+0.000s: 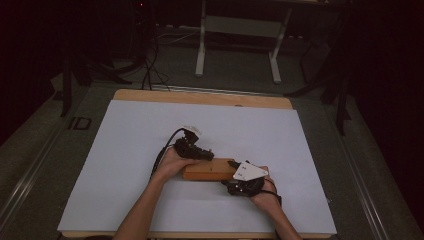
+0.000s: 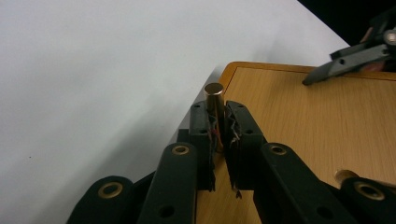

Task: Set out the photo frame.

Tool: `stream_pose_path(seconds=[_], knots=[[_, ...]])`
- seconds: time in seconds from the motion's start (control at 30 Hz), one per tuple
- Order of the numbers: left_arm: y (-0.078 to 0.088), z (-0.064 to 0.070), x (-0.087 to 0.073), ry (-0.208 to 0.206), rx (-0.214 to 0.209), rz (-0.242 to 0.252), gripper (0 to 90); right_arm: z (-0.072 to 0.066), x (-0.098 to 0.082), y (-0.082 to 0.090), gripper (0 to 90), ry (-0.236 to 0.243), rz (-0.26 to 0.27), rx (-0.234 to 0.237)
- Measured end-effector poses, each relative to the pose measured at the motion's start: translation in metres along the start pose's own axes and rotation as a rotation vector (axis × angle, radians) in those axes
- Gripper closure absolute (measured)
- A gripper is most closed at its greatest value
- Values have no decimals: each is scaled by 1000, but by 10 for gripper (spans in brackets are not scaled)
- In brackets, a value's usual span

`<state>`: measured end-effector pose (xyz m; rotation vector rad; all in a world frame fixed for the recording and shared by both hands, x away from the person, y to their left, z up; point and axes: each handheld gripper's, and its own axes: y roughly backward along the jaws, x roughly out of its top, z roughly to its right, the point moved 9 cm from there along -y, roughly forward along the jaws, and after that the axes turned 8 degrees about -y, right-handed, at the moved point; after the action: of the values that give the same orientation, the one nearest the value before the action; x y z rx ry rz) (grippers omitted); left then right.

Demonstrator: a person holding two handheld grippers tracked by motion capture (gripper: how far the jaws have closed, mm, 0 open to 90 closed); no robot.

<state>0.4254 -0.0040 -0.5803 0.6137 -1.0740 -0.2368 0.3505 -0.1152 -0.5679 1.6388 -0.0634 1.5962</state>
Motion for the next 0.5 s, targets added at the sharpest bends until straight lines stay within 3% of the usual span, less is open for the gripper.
stream_pose_path(seconds=[0.23,0.5], knots=[[0,0,0,-5,3,-1,819,2,-1,-1,371,-7,7,2],[8,-1,-1,-9,33,-6,656,2,1,-1,378,-18,11,8]])
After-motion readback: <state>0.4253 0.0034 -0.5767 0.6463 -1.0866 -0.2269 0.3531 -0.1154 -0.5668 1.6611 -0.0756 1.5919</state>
